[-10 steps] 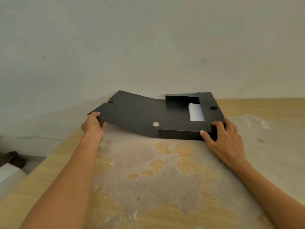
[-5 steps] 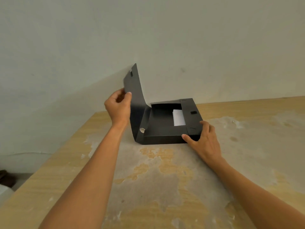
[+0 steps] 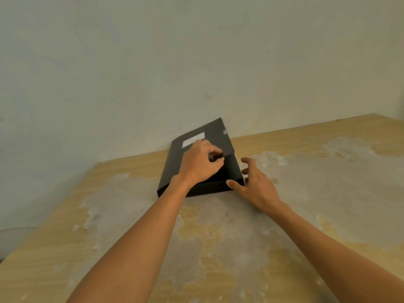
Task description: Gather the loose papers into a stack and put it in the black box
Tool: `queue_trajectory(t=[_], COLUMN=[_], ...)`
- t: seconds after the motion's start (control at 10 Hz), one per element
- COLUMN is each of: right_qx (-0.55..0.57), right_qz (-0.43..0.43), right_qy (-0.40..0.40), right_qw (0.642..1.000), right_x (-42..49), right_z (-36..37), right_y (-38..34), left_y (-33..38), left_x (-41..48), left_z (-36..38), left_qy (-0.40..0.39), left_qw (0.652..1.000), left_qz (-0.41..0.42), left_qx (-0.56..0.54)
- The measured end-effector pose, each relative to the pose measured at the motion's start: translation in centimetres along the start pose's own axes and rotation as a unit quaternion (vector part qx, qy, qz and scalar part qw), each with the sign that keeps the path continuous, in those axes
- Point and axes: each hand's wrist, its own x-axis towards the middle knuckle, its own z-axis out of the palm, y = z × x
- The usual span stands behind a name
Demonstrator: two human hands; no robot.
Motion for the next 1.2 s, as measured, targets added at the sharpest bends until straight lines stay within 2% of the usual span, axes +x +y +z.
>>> queue_trajectory(t=[0.1, 0.2, 0.3, 0.4, 0.5, 0.7, 0.8, 1.0, 1.1, 1.2], right_qx=[0.018, 0.011, -0.014, -0.051, -0.073, -0.097, -0.094, -0.102, -0.071, -0.044], right_qz=[-0.01, -0.035, -0.059, -0.075, -0.095, -0.102, -0.096, -0.09, -0.067, -0.056], right_qy=[-0.005, -0.005, -0.014, -0.013, -0.008, -0.007, -0.001, -0.01, -0.017, -0.033], right_qw=[1.0, 0.999, 0.998, 0.996, 0.993, 0.99, 0.991, 0.991, 0.995, 0.997], right_x=[-0.3, -0.6, -0.7, -0.6, -0.4, 0.3, 0.6, 0.5, 0.3, 0.2], right_z=[-0.4, -0.4, -0.2, -0.1, 0.2, 0.8, 0.9, 1.0, 0.4, -0.7], right_y=[0.7, 1.6, 2.0, 2.1, 2.2, 2.4, 2.6, 2.5, 2.1, 1.3], left_y=[-0.1, -0.6, -1.2, -1.5, -1.6, -1.8, -1.7, -1.5, -0.9, -0.3], left_x=[0.1, 0.8, 2.0, 3.6, 5.3, 6.5, 6.6, 6.8, 6.5, 5.5], left_z=[2.0, 3.7, 5.4, 6.7, 7.9, 9.6, 9.9, 9.1, 8.1, 6.5], left_qy=[-0.067, -0.121, -0.17, -0.223, -0.236, -0.163, -0.156, -0.199, -0.213, -0.121], left_qw=[0.997, 0.991, 0.981, 0.97, 0.966, 0.979, 0.98, 0.972, 0.969, 0.984], left_qz=[0.02, -0.039, -0.086, -0.091, -0.093, -0.107, -0.11, -0.119, -0.119, -0.125], left_qx=[0.028, -0.031, -0.026, 0.021, 0.049, 0.062, 0.058, 0.046, 0.03, -0.041])
